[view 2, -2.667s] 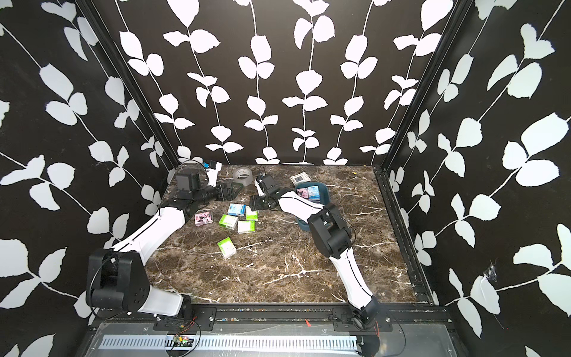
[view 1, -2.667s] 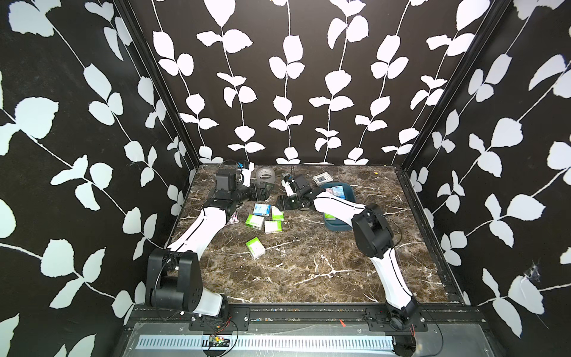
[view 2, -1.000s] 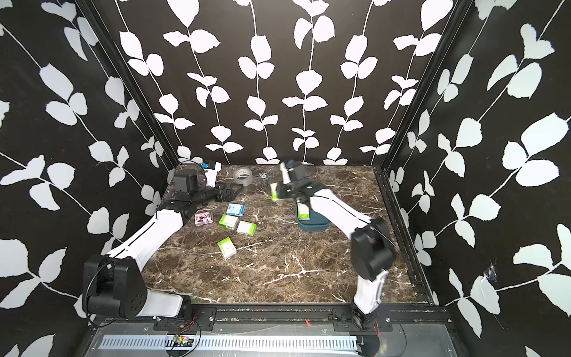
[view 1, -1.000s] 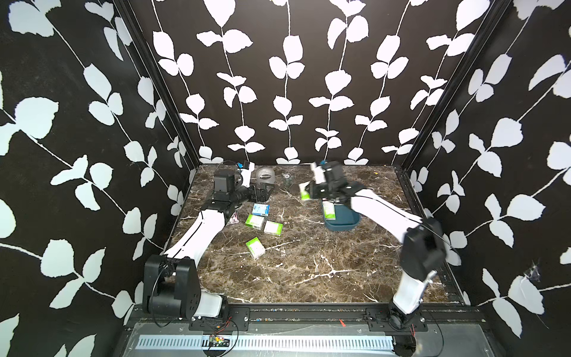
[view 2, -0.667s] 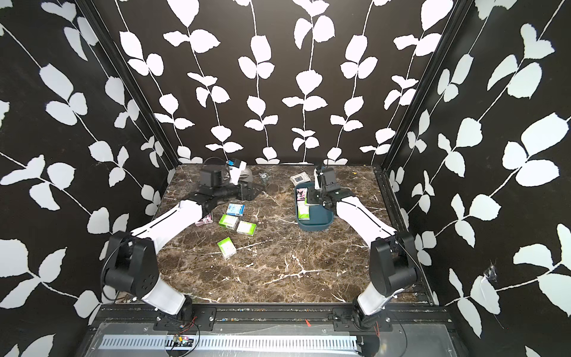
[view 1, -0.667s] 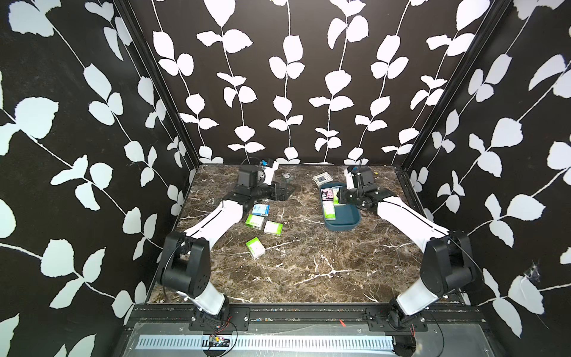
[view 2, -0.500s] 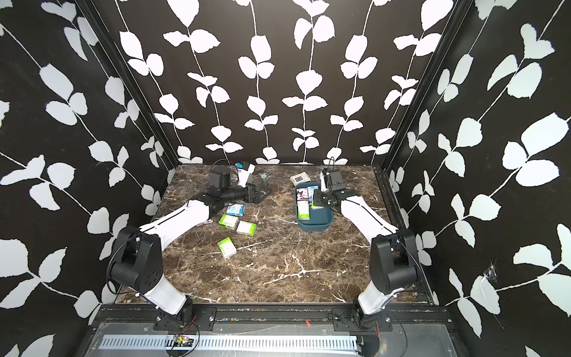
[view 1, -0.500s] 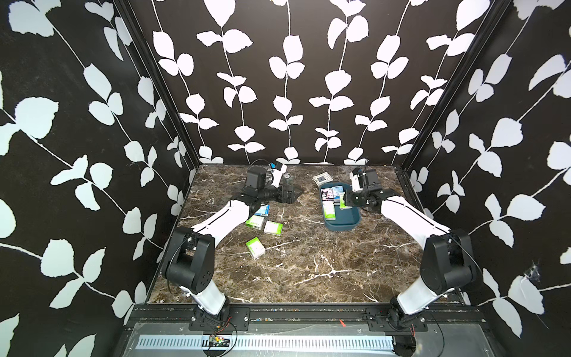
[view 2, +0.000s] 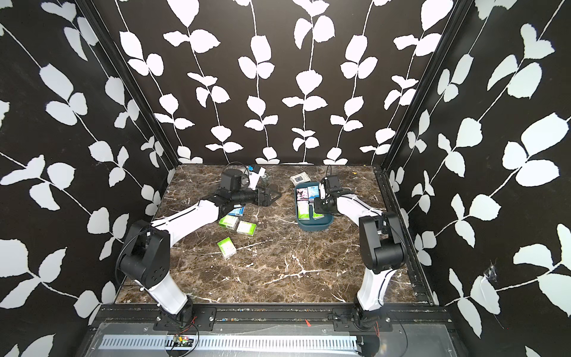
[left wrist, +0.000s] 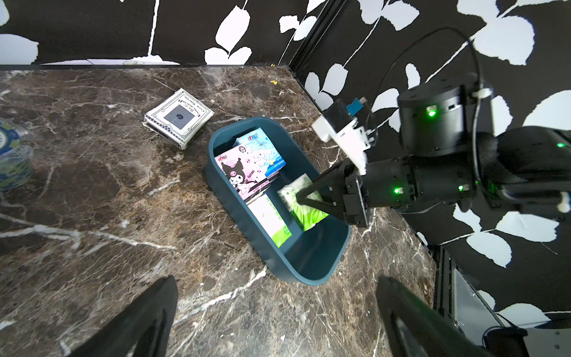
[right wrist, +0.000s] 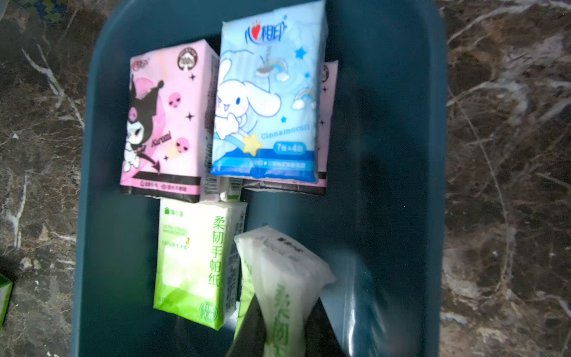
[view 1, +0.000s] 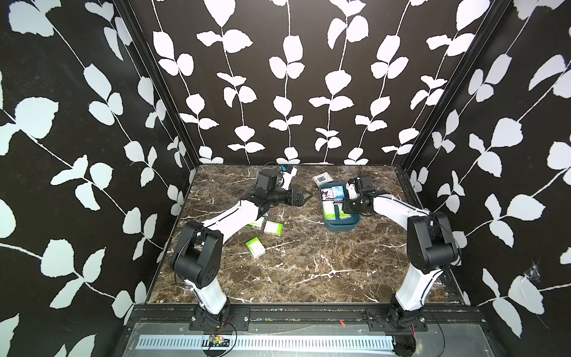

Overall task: Put the pocket tissues into the storage box
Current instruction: Place the pocket tissues in the storage box.

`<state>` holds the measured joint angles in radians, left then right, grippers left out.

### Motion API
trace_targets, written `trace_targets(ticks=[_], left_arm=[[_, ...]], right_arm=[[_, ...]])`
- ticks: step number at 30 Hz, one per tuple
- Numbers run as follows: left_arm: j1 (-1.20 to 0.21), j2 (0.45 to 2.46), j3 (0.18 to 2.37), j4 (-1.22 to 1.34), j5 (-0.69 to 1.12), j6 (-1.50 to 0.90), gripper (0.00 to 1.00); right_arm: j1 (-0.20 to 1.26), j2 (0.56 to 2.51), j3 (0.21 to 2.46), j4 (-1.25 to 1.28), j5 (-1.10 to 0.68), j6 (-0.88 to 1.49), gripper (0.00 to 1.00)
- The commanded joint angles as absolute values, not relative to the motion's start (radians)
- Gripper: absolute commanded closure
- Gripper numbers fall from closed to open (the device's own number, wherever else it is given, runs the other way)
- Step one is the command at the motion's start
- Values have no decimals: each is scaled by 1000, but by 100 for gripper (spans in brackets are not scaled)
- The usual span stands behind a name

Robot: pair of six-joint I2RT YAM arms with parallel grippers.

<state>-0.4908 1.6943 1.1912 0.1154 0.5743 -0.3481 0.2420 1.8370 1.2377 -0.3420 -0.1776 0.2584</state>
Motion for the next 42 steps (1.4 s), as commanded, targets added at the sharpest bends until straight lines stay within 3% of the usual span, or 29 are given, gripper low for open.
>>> trace_targets(ticks=[1,18,25,42], left_arm=[[-495,1685,1215,144,561,-354,1],[-495,1669,1216,111,539,-318,1],[-494,1666,1213,114,537,-323,1],[-495,1662,1225,100,516,-304,1]], right_arm=[[245,1866,1284,-311,-195,261,94],[246,1950,1304,-253,-240,319,89],[247,1952,1304,-257,-245,322,73],[258,1930,1379,-309,-243,331,57]])
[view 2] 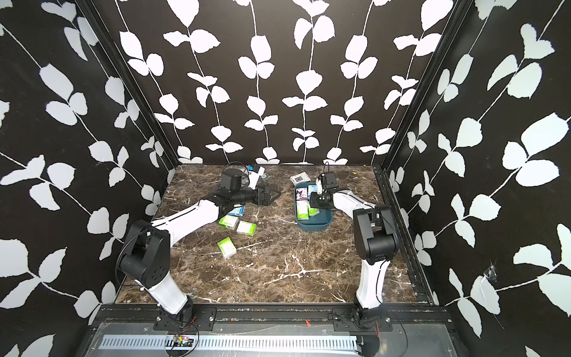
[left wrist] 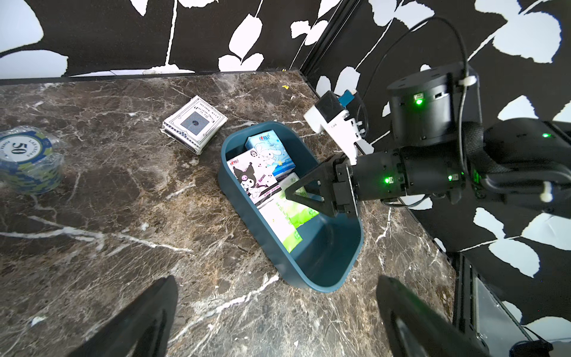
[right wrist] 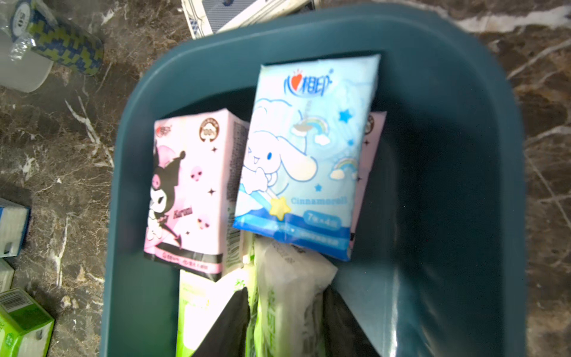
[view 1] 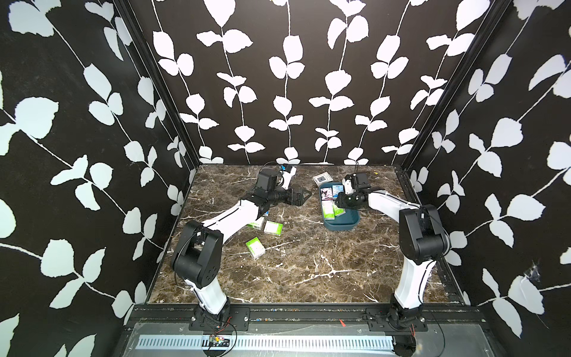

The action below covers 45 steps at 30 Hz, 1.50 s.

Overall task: Put the pocket tissues into the storage box
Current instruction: Place the pocket tissues in the storage box.

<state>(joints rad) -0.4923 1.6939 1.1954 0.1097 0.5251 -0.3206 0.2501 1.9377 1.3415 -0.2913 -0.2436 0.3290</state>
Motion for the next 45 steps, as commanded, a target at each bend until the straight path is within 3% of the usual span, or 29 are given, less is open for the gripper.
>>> trace_targets(ticks=[1,9,14,34,45], left_arm=[[-495,1662,1227,99,517,-303,1],[-495,1659,1233,84,512,-289,1],[-495,1661,1235,79,511,-285,1],[-495,1670,1249,81,515,-284,1],[-493,1668,1252,72,515,-273,1]], right_arm=[[258,1927,1376,-311,-240,330,57],[258,1903,1365,-332,-199,316,55],[258,1882,1352,-337,-170,309,60],[258,1934,1390,-408,-144,299,64],[258,2001,1416,-401,-167,302,76]])
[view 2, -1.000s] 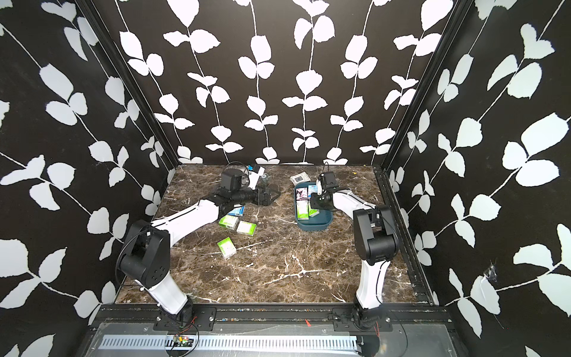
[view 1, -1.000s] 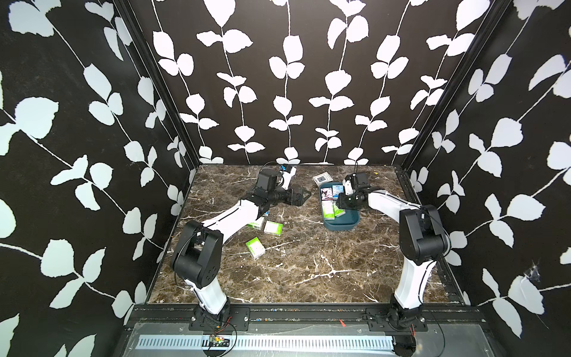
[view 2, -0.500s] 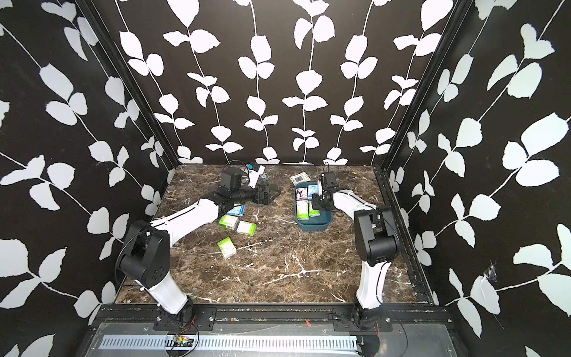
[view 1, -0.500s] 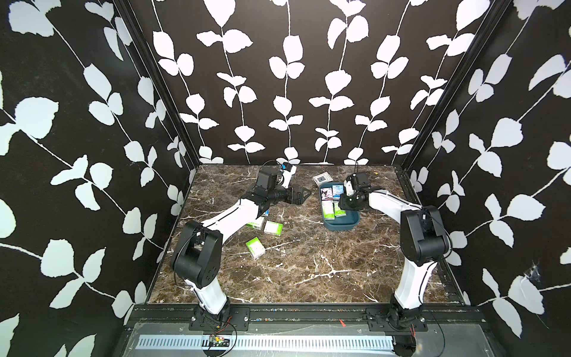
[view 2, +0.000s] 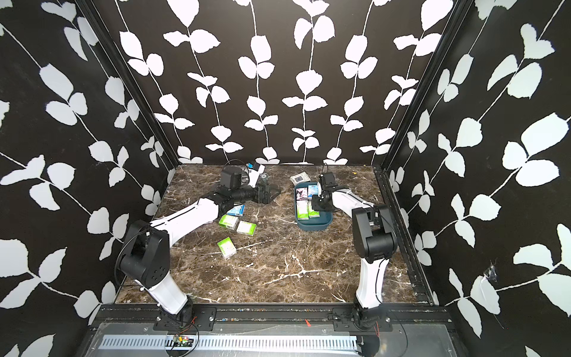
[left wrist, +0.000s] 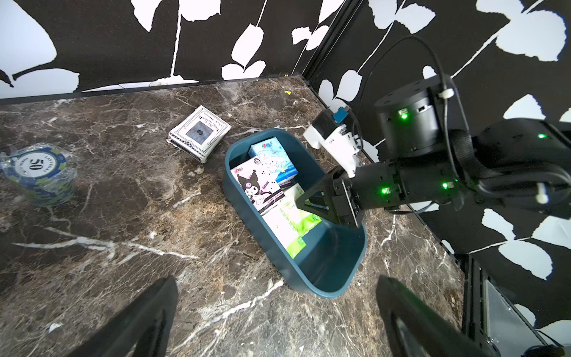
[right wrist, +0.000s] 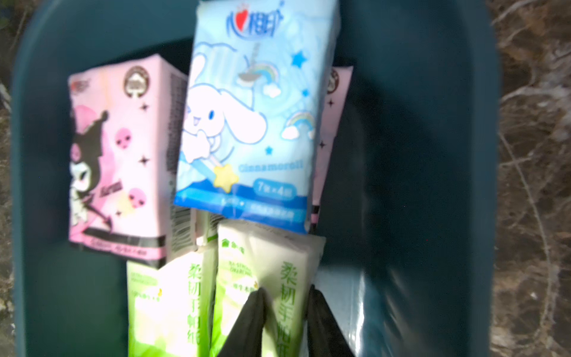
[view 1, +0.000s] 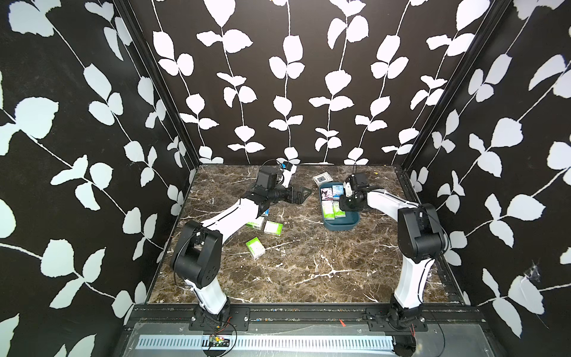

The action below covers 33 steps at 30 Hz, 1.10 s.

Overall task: Put the pocket tissues into the storage box
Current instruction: Place the pocket tissues in the storage box.

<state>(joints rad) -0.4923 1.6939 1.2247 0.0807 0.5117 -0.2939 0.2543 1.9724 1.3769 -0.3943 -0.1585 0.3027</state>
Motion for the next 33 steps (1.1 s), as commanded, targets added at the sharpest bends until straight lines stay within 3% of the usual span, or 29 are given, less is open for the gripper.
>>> trace_targets(ticks=[1,6,12,18,33], left_arm=[[-494,1667,1253,70,514,-271,1],[-494,1662,1247,66,509,-265,1],[-494,1664,1244,68,508,-265,1],[-493,1666,1243,71,509,-267,1],[-493,1654,1237,71,500,-258,1]], right_arm=[[258,2006,1421,-399,-173,303,76],[258,2008,1427,-388,-187,309,75],[258,1993,1428,-400,-202,302,54],[258,1959,1430,-416,-195,292,41],[264,1840,1457,-482,-127,251,27]])
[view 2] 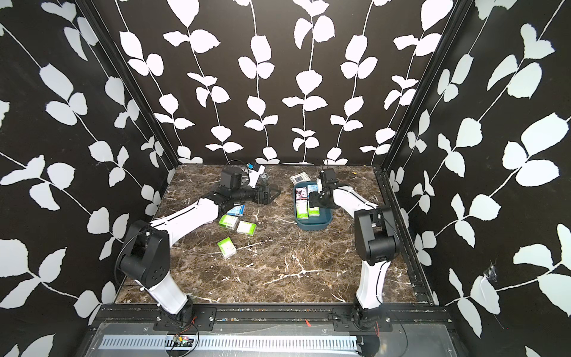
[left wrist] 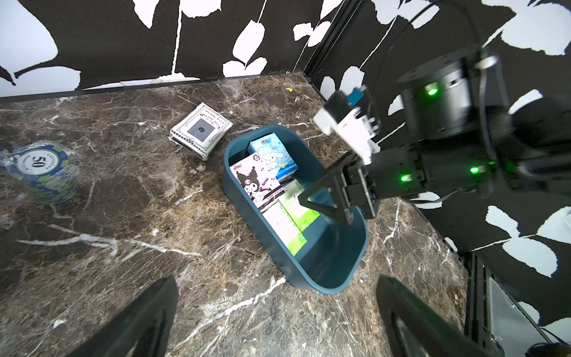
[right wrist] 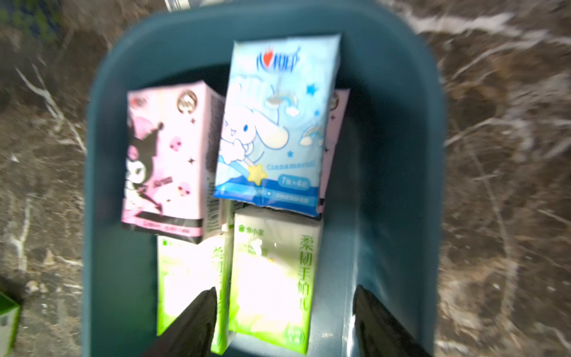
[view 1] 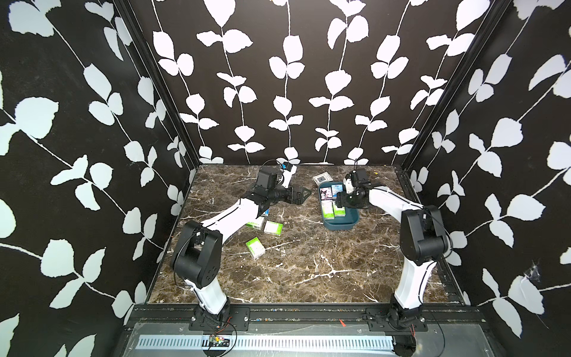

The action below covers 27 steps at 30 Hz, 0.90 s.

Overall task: Put the pocket tissues into the storage box
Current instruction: Place the pocket tissues in the storage box, then pick up the pocket tissues from the center of the board.

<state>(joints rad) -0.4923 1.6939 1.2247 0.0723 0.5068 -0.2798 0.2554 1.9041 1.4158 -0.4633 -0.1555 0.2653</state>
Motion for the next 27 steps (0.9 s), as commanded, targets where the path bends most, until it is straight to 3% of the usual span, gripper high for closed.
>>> trace_targets(ticks=[1,8,14,19,27], left_arm=[[-492,1651,1239,69,497,-256,1],[-430,1617,1205,59,479,-243,1],[-315,1540,1134,38,461,-225,1],[-239,1485,1097,-9,430,-201,1],[-104,1426,1031,5,449,-229,1]], right_arm=[[266,1829,1457,-484,-126,250,27],[382,1757,1432,-456,-117,191,27],[488,1742,1370,-305,-234,186,27],[573,1835,1442,-277,-402,175,27],[696,2034,1629,-292,-507,154,27]])
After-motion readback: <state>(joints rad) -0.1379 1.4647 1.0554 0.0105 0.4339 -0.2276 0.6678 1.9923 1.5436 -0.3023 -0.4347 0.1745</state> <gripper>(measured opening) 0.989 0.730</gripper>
